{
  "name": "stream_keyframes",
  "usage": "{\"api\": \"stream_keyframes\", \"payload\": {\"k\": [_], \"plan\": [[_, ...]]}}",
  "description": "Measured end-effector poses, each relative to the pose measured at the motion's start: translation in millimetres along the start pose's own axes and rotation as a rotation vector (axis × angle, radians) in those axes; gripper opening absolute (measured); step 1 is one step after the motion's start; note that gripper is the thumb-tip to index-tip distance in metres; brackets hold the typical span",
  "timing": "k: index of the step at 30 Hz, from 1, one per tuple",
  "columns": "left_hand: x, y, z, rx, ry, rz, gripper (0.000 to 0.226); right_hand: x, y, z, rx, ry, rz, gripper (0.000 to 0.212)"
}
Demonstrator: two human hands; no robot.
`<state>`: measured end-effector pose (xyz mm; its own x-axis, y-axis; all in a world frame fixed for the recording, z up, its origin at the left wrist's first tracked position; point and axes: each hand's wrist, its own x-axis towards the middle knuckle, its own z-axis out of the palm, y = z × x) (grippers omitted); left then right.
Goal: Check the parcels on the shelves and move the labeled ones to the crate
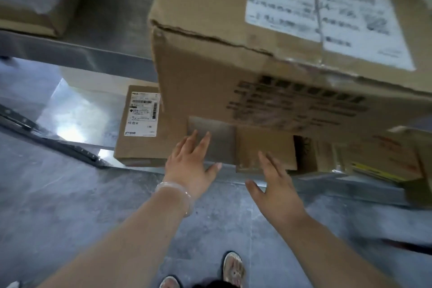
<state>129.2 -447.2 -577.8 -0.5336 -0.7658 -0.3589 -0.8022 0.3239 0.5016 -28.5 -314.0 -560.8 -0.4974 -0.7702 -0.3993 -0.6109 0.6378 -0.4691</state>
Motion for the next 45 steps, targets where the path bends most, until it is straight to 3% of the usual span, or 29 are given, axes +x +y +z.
{"api": "stream_keyframes", "payload": {"k": [4, 11, 17, 25, 29, 33, 37, 39, 43, 45], "plan": [[-8, 37, 18, -0.049, -0.109, 0.006, 0.073, -3, 35, -21, 0.035, 0.014, 0.082, 0.074], [7, 79, 62, -0.155, -0.133, -0.055, 0.074, 15, 83, -34, 0.12, 0.037, 0.1, 0.071], [38, 92, 94, -0.185, -0.09, -0.112, 0.076, 43, 96, -23, 0.282, 0.021, 0.09, 0.07], [62, 103, 106, -0.236, -0.023, -0.176, 0.075, 78, 107, -13, 0.54, 0.006, 0.207, 0.083], [62, 105, 100, -0.212, 0.024, -0.248, 0.075, 66, 105, -11, 0.655, 0.068, 0.13, 0.072], [62, 105, 96, -0.226, -0.039, -0.307, 0.108, 38, 90, -22, 0.653, 0.103, -0.002, 0.059], [60, 104, 96, -0.547, -0.113, -0.369, 0.143, 31, 85, -18, 0.431, 0.119, -0.157, 0.054], [57, 104, 93, -0.612, -0.117, -0.39, 0.137, 33, 84, -20, 0.431, 0.132, -0.156, 0.052], [54, 95, 85, -0.652, -0.081, -0.326, 0.095, 43, 88, -23, 0.515, 0.211, -0.008, 0.058], [48, 90, 80, -0.593, -0.037, -0.25, 0.083, 45, 89, -23, 0.563, 0.105, 0.093, 0.061]]}}
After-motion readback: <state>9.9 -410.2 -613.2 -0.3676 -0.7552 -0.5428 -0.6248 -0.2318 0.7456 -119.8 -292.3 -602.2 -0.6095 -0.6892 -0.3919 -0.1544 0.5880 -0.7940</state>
